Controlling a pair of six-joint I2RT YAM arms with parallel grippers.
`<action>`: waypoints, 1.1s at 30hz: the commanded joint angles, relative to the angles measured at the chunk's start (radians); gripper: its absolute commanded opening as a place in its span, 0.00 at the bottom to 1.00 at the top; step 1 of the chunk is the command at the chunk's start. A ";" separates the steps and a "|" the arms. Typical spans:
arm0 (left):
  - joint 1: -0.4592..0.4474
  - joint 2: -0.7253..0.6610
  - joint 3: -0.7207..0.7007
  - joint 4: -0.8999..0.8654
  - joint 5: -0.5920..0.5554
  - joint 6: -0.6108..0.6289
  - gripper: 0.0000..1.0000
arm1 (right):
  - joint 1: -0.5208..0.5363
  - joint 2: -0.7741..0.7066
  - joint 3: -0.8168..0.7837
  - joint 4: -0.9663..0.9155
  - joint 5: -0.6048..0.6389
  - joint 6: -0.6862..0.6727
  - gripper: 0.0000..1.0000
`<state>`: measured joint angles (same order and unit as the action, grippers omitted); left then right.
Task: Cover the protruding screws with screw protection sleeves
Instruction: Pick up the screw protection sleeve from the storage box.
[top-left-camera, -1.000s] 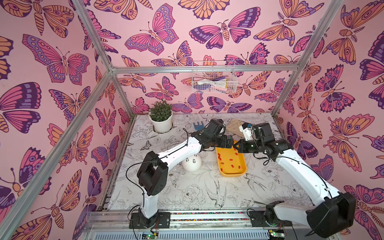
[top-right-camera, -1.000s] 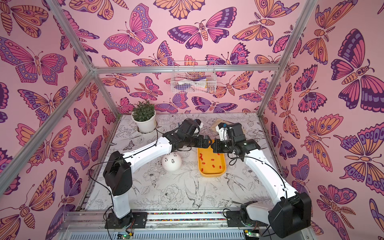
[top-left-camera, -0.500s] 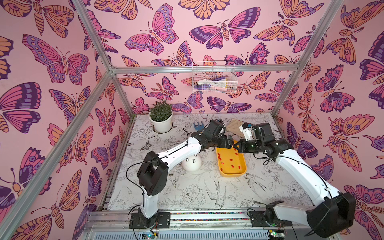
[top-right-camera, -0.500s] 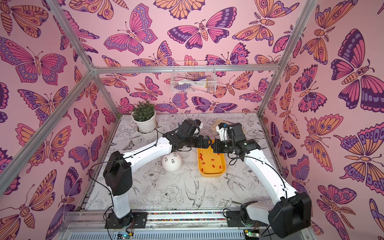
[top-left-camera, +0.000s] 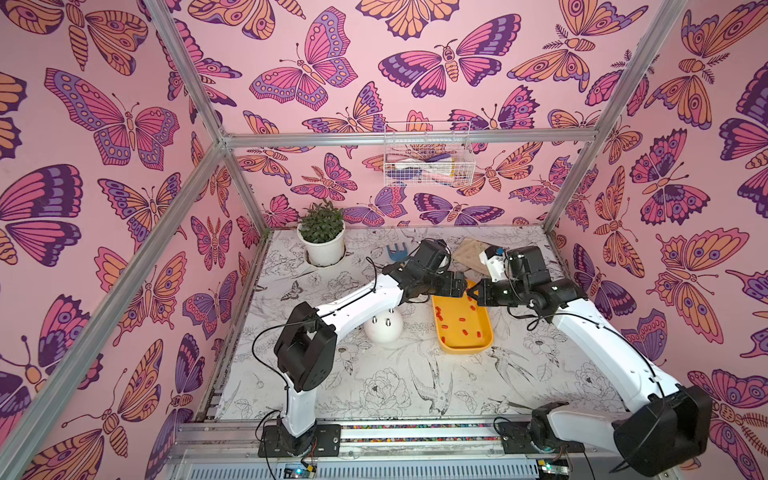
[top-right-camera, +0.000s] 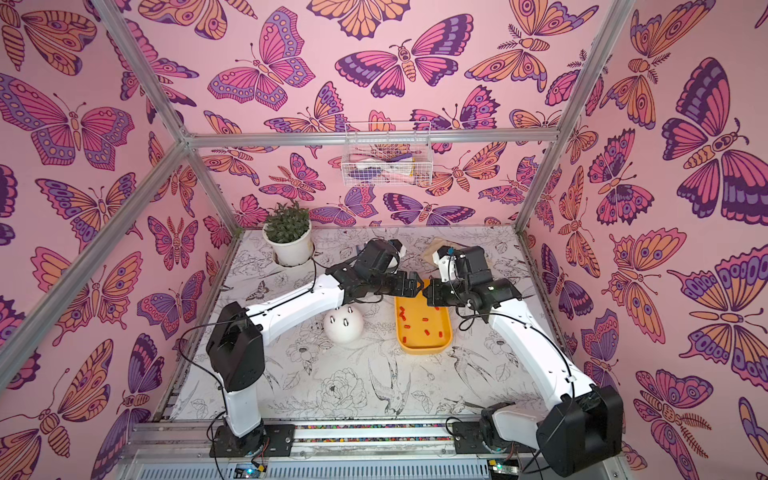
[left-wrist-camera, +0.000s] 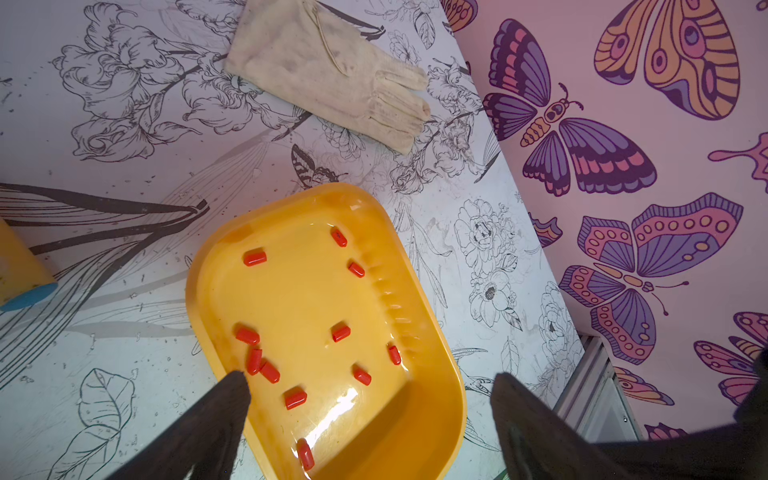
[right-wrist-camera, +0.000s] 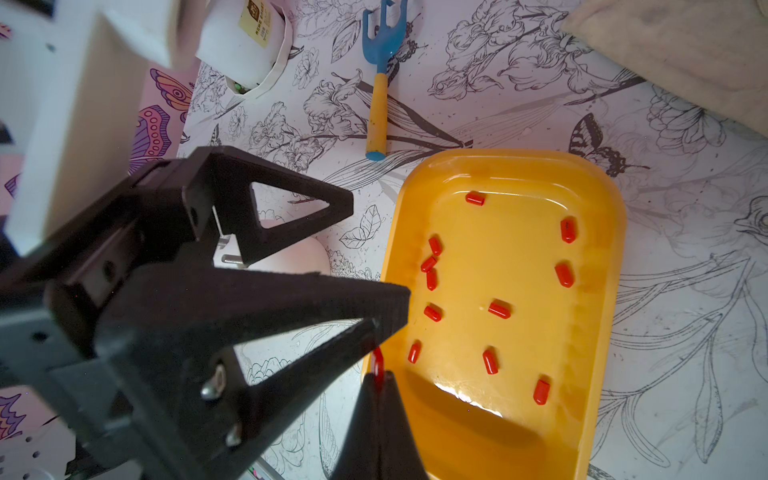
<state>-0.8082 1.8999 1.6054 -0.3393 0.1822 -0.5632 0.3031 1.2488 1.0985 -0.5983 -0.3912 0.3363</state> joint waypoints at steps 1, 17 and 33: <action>-0.012 -0.009 -0.020 -0.041 -0.011 0.007 0.93 | -0.010 -0.024 -0.002 0.019 -0.003 -0.009 0.02; -0.011 -0.010 0.092 -0.070 -0.024 0.039 0.95 | -0.010 -0.017 0.000 -0.011 -0.019 -0.051 0.02; -0.012 0.030 0.171 -0.102 0.012 0.052 0.96 | -0.009 -0.038 0.004 -0.028 -0.017 -0.070 0.03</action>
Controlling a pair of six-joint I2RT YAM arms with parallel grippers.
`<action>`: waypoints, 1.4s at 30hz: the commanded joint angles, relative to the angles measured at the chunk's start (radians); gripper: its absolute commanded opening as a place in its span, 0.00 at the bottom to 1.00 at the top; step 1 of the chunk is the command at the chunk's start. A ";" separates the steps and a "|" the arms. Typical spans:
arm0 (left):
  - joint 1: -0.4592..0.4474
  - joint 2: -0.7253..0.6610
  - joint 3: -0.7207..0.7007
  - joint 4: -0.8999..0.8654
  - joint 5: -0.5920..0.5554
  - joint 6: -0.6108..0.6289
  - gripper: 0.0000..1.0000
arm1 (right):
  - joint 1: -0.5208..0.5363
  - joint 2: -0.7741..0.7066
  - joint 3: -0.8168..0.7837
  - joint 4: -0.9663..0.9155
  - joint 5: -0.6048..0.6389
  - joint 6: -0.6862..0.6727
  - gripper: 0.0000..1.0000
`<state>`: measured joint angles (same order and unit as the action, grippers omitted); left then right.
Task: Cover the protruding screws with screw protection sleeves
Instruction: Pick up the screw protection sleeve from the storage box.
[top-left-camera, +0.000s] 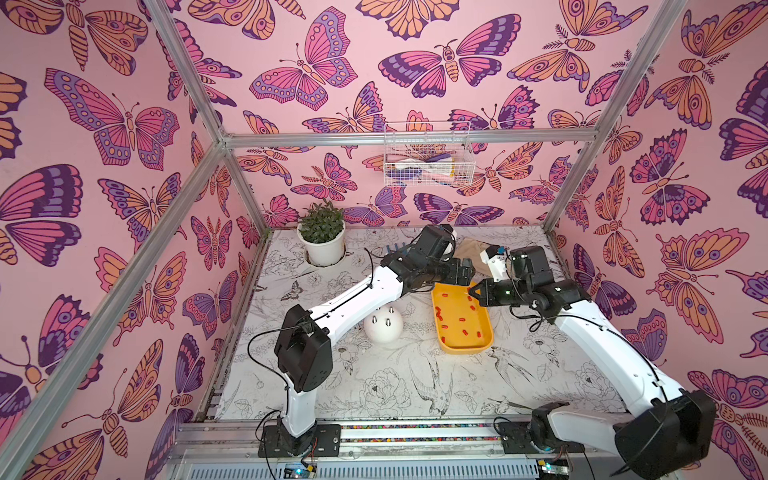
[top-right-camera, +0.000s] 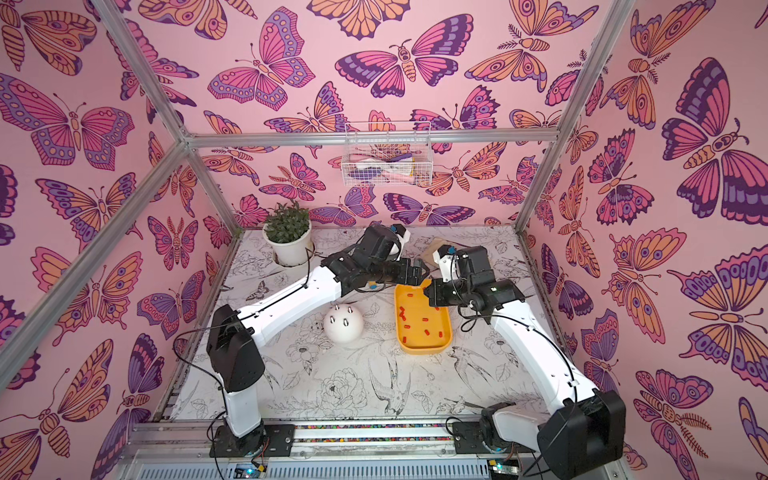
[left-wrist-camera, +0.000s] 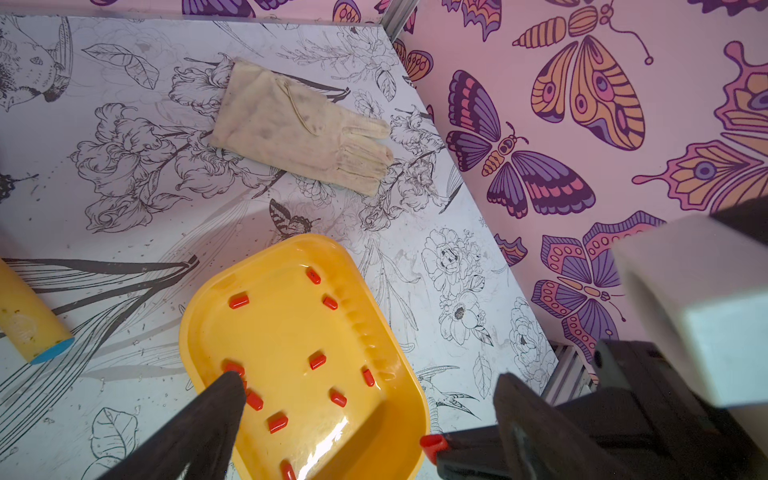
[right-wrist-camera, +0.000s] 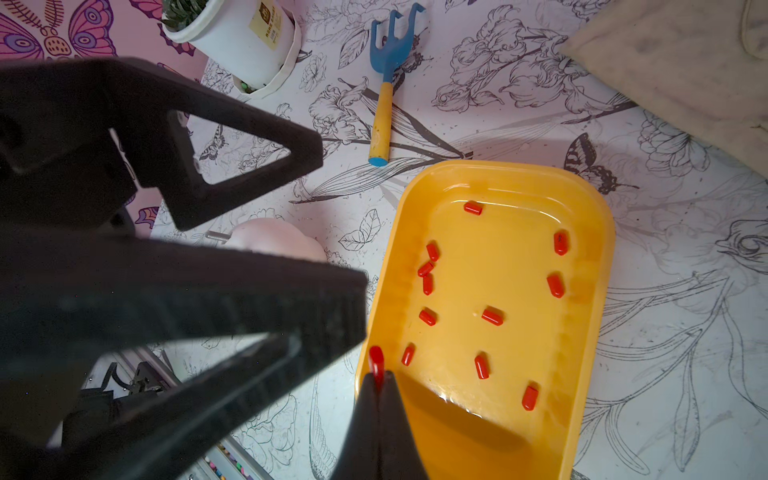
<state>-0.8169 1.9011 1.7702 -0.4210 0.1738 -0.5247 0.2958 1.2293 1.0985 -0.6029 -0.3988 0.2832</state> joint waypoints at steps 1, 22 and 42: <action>-0.004 0.030 0.004 -0.021 0.023 0.013 0.96 | -0.002 -0.019 0.004 -0.024 -0.009 -0.018 0.03; -0.010 0.029 -0.037 -0.027 0.029 0.014 0.95 | -0.002 -0.018 0.010 -0.019 -0.002 -0.010 0.05; -0.013 0.030 -0.057 -0.027 0.030 0.012 0.94 | -0.002 -0.017 0.012 -0.016 0.002 -0.010 0.06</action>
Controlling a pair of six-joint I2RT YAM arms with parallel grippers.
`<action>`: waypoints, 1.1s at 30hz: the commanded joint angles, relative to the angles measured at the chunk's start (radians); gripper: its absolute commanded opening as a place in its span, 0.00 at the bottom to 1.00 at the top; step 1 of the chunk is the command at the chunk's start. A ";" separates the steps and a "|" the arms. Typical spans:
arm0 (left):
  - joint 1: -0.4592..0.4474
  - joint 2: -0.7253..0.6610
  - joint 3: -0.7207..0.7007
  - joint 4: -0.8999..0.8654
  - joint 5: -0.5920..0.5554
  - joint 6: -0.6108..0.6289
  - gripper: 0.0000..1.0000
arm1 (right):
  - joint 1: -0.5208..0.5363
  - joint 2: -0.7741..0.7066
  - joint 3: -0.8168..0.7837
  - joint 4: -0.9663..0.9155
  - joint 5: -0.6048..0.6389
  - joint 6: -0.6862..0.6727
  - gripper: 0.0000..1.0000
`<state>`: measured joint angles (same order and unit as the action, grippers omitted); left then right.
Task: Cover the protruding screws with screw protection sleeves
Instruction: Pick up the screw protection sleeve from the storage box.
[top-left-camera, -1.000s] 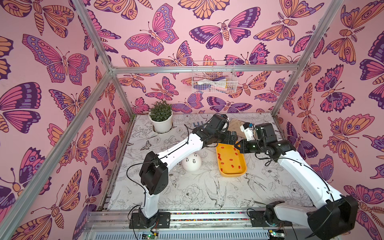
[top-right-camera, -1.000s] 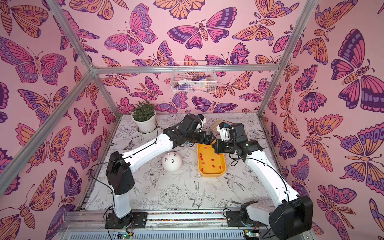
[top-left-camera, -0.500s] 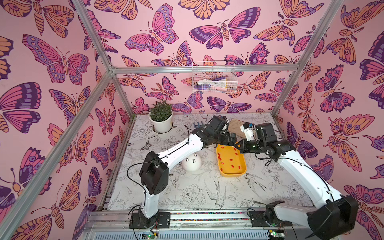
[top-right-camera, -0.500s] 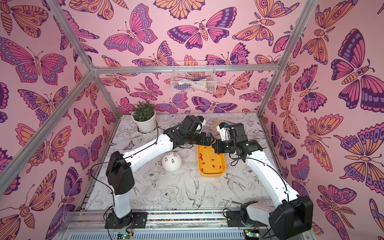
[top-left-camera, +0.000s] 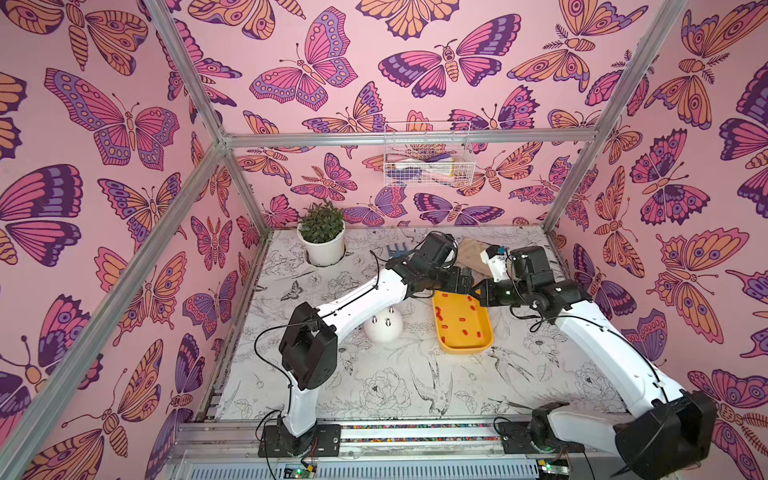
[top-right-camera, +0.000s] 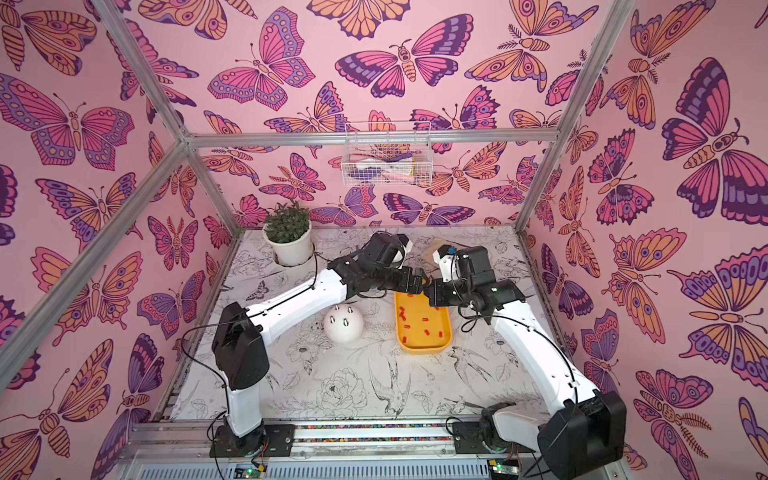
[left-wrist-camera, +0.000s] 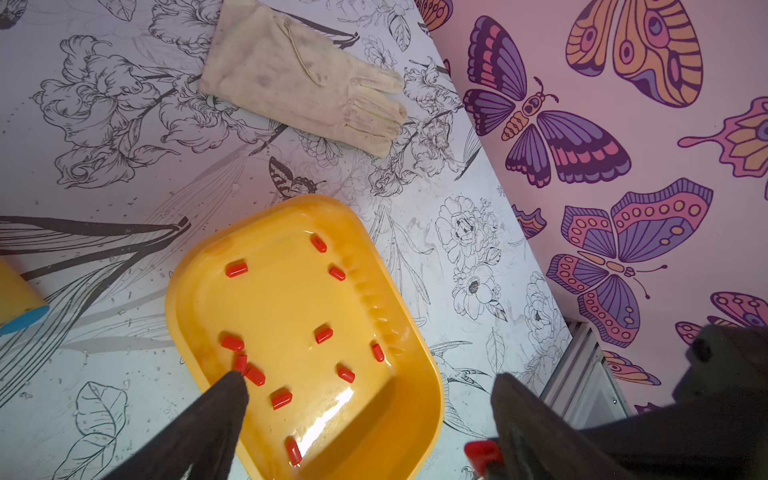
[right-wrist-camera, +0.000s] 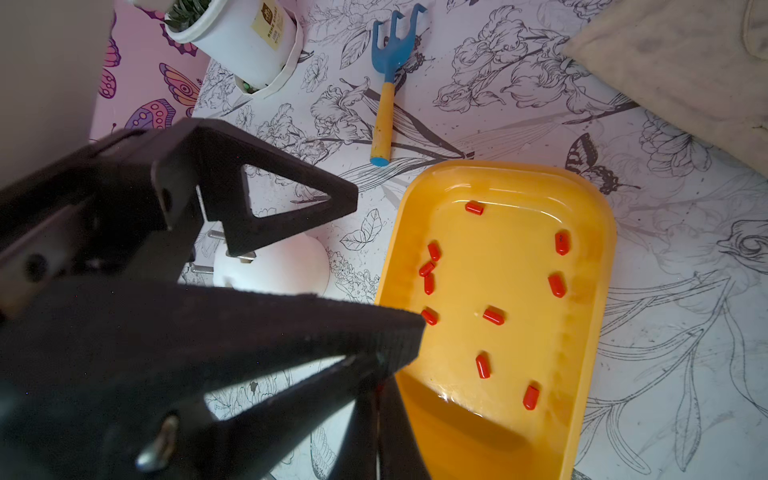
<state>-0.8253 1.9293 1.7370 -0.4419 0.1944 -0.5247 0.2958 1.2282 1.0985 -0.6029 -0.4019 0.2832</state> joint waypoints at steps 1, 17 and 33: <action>-0.004 0.002 -0.025 -0.006 0.008 0.011 0.94 | -0.002 -0.016 0.012 -0.016 0.005 -0.010 0.06; -0.005 0.002 -0.034 -0.008 0.000 0.012 0.94 | -0.001 -0.015 0.016 -0.016 0.008 -0.010 0.06; -0.005 0.000 -0.040 -0.008 -0.004 0.012 0.93 | -0.003 -0.018 0.018 -0.019 0.013 -0.012 0.06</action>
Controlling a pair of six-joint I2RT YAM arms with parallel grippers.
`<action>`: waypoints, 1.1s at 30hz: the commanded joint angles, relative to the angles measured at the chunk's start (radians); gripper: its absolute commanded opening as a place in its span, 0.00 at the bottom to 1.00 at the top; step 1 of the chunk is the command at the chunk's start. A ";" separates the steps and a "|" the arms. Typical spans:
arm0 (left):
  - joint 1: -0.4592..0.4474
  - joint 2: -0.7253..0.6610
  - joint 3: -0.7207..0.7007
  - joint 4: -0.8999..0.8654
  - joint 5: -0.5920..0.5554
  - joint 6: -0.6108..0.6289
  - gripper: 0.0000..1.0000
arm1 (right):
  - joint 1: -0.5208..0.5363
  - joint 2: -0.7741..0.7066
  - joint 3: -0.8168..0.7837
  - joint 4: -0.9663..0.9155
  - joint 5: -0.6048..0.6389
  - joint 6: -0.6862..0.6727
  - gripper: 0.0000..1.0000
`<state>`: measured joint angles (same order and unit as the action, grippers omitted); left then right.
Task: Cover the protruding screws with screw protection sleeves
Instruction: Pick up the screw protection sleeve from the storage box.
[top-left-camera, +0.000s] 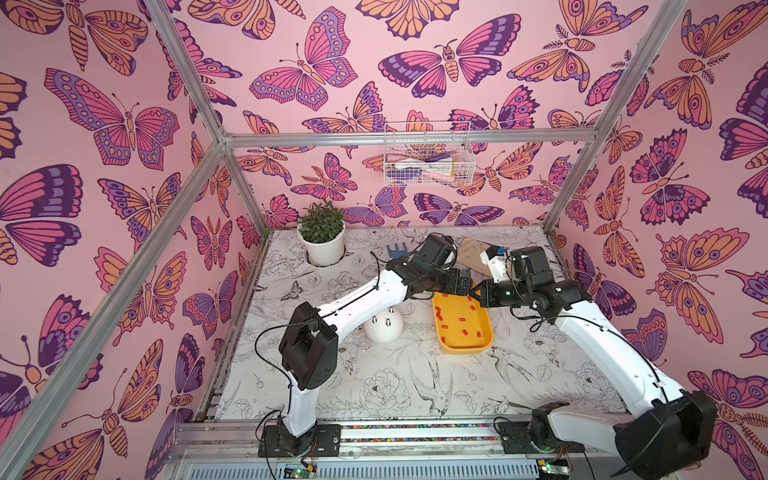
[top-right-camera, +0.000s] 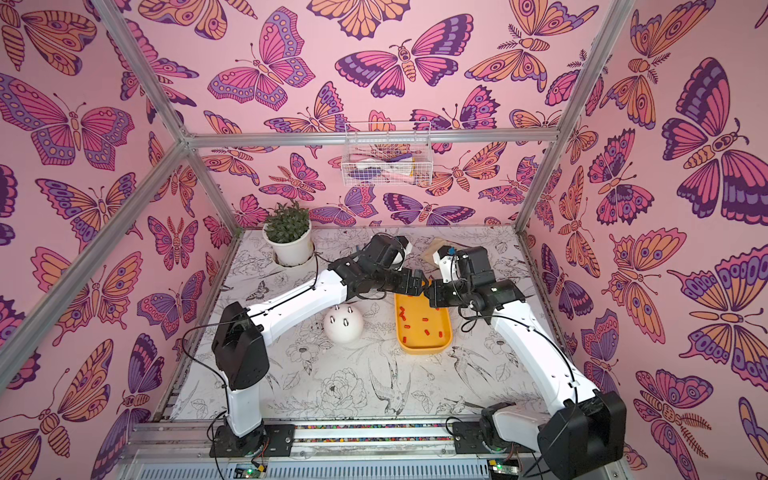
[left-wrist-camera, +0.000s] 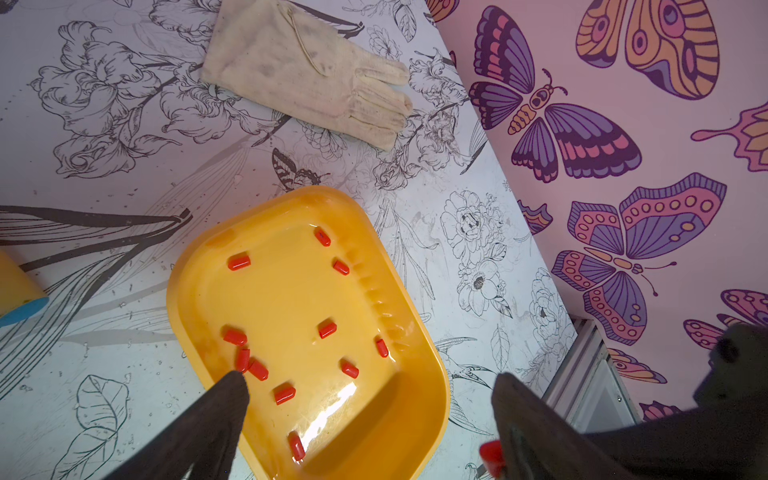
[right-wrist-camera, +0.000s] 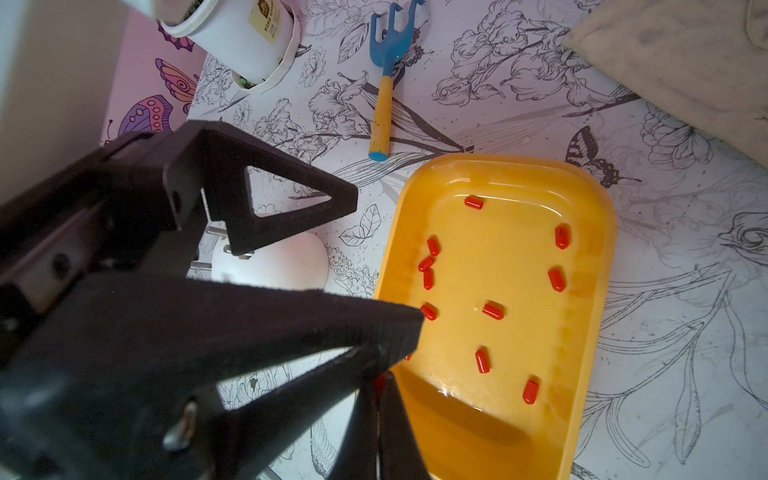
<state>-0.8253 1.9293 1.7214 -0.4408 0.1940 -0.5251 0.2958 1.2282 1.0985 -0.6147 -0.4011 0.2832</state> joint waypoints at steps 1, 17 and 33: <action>-0.004 0.000 -0.025 -0.010 -0.005 0.011 0.93 | -0.003 -0.016 0.018 -0.007 0.012 -0.013 0.06; -0.005 0.000 -0.026 -0.009 -0.007 0.011 0.93 | -0.003 -0.019 0.017 -0.007 0.015 -0.015 0.06; -0.005 0.002 -0.029 -0.010 -0.009 0.011 0.93 | -0.003 -0.023 0.015 -0.006 0.023 -0.015 0.06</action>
<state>-0.8253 1.9293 1.7157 -0.4385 0.1928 -0.5251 0.2958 1.2282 1.0985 -0.6186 -0.3969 0.2832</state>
